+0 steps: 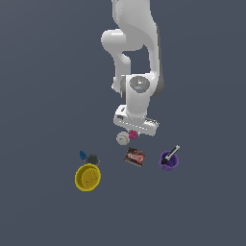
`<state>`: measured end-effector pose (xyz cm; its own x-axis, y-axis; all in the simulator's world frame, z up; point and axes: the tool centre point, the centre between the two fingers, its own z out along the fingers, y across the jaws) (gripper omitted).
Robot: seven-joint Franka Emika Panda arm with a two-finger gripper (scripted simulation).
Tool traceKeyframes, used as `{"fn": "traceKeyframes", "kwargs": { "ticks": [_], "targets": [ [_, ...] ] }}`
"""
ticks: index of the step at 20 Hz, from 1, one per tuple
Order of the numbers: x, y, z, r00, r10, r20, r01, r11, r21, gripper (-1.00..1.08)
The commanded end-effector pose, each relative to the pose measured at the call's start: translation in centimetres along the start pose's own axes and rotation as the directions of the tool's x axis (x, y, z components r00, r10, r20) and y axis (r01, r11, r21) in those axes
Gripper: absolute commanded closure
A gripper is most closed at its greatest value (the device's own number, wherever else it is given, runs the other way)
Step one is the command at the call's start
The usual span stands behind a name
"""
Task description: Pick up a designated object from a clutter of objects.
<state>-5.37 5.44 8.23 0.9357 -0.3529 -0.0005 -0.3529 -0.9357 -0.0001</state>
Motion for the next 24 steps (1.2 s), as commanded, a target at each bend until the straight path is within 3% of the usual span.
{"fn": "traceKeyframes", "kwargs": {
  "ticks": [1,24],
  "targets": [
    [1.4,0.3,-2.0,1.0,0.0,0.0,0.0,1.0,0.001,1.08],
    [14.4,2.6,-19.9,1.0,0.0,0.0,0.0,1.0,0.001,1.08]
  ]
}}
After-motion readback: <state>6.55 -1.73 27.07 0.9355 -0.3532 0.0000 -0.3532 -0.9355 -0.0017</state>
